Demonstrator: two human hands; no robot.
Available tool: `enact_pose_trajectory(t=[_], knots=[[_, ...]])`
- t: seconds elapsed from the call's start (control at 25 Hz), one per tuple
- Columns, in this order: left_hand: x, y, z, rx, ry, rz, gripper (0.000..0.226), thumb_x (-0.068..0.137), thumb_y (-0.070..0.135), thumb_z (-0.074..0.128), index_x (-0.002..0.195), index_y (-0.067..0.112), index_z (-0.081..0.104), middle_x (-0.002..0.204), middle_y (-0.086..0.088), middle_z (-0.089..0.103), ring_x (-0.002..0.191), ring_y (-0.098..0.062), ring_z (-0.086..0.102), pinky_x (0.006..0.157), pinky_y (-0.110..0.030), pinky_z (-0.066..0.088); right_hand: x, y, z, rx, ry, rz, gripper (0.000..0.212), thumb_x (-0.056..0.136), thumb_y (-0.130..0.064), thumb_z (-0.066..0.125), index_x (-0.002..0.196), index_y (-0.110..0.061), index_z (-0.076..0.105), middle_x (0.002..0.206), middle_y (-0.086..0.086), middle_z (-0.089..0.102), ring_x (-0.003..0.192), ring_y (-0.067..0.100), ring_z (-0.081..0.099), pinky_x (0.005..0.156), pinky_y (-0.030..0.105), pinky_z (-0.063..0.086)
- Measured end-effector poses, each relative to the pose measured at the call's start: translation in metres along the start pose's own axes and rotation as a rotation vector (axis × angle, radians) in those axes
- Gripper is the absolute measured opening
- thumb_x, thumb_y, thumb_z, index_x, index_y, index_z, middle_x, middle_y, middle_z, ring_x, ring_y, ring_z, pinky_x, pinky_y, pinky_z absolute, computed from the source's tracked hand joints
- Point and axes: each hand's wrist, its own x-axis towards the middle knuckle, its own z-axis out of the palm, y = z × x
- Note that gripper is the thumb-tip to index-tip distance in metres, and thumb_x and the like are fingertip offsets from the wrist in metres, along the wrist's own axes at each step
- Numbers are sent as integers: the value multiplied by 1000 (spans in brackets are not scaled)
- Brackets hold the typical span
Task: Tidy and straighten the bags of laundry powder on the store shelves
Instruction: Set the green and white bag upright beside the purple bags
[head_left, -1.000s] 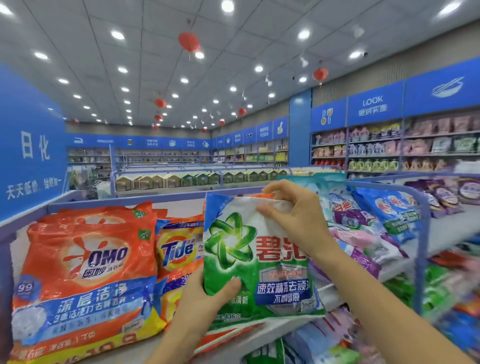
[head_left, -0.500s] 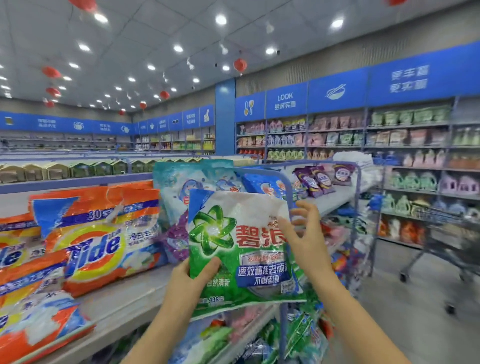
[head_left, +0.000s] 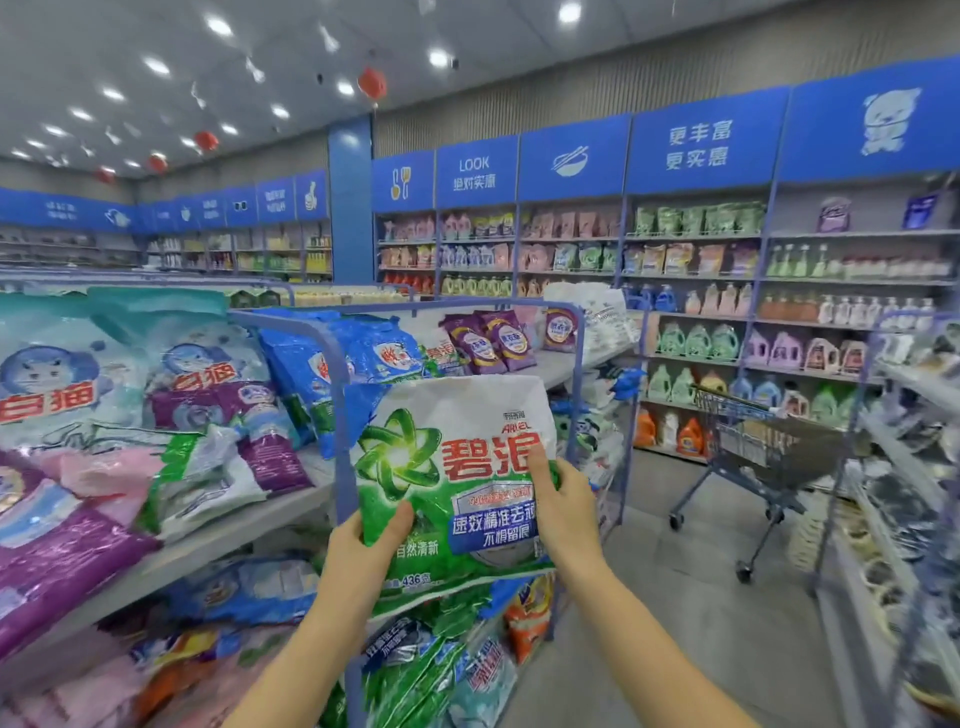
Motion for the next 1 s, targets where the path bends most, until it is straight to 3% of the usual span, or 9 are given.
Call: enact_pose_trajectory(t=[0.16,0.28,0.44,0.56,0.64,0.68,0.8,0.88,1.0], knots=[[62,-36,51,-18,-63,-78,86,57,66,69,122,12,55,117,-8,66,106,-28,63,98,-49,46,64,37,-27,20,90,-37,35,90,-46,49,75,-16,60,75,1,69,68,20,66,59,37,50],[128,-46,88,-84,-172,-59,60,56,48,83,100,12,63,98,-8,73,87,-24,69,78,-35,55,124,65,-40,-4,117,-77,31,91,-43,50,74,-19,58,73,-3,68,64,14,65,53,28,49],[245,-39,139,-253,17,16,54,65,57,72,98,16,58,106,-11,67,96,-31,64,92,-53,48,224,96,-44,-34,74,-144,28,92,-38,50,80,-14,57,76,-1,67,66,12,64,49,14,44],[319,-41,169,-260,134,24,82,64,66,69,119,6,55,119,-13,61,101,-29,62,92,-51,49,295,117,-36,-20,-12,-133,29,92,-42,48,88,-15,58,85,1,69,75,16,66,61,25,52],[366,-47,183,-256,184,51,84,64,65,69,118,2,54,117,-17,62,101,-34,62,92,-53,49,344,131,-31,-23,-103,-131,34,86,-51,45,94,-21,58,92,-2,70,84,15,67,73,31,53],[384,-50,187,-251,200,49,78,69,61,69,116,0,55,116,-17,62,101,-35,62,92,-53,49,365,137,-28,-16,-159,-123,35,85,-53,43,98,-24,58,96,-5,69,87,13,66,76,28,53],[446,-59,201,-212,313,76,37,81,47,66,88,12,56,89,-12,58,86,-26,59,90,-46,49,428,156,-14,63,-288,-97,24,94,-38,43,100,-20,57,93,-11,66,84,3,62,66,8,48],[478,-64,208,-233,390,63,36,84,42,65,67,18,43,73,-8,51,74,-24,51,75,-38,45,469,169,1,127,-331,-80,25,94,-36,43,93,-17,59,92,-5,67,86,9,64,72,14,51],[527,-73,214,-250,522,95,38,86,40,63,65,19,39,72,-7,50,70,-21,49,68,-35,42,530,191,29,299,-418,-72,29,94,-33,40,92,-15,63,93,-3,71,88,13,67,82,30,53]])
